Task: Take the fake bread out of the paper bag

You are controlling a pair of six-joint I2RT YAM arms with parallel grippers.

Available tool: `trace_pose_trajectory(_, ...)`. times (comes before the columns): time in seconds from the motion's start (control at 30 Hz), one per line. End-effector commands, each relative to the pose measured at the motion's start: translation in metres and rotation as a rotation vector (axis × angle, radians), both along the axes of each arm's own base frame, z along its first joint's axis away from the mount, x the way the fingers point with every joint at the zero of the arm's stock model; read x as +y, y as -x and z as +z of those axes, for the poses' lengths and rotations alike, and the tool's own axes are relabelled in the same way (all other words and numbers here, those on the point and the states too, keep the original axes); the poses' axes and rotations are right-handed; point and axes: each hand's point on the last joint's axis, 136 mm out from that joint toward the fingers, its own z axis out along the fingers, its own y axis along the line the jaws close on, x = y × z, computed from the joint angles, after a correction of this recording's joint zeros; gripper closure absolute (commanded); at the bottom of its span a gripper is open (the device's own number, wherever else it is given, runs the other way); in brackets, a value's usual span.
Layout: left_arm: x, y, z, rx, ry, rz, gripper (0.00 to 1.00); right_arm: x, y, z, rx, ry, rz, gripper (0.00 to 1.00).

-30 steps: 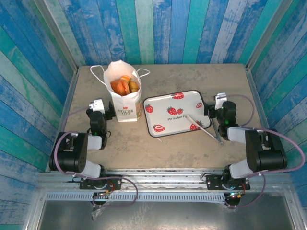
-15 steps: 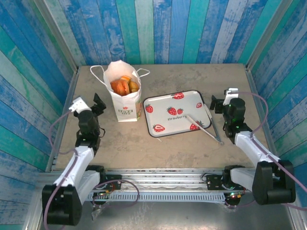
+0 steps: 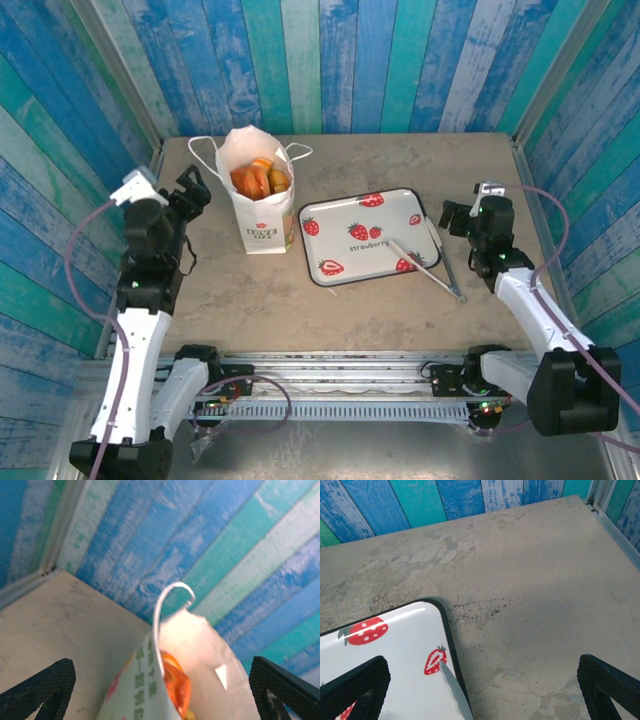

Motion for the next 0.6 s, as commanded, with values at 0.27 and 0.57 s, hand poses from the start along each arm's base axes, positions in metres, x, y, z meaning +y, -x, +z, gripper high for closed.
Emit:
trace_pose_trajectory(0.27, -0.037, -0.048, -0.045, 0.260, -0.035, -0.220, 0.06, -0.001, 0.013, -0.006, 0.203, 0.036, -0.064, 0.00)
trace_pose_trajectory(0.57, -0.033, -0.085, -0.062, 0.310, -0.073, -0.196, 0.26, 0.008, 0.008, -0.002, 0.287, 0.049, -0.029, 0.00)
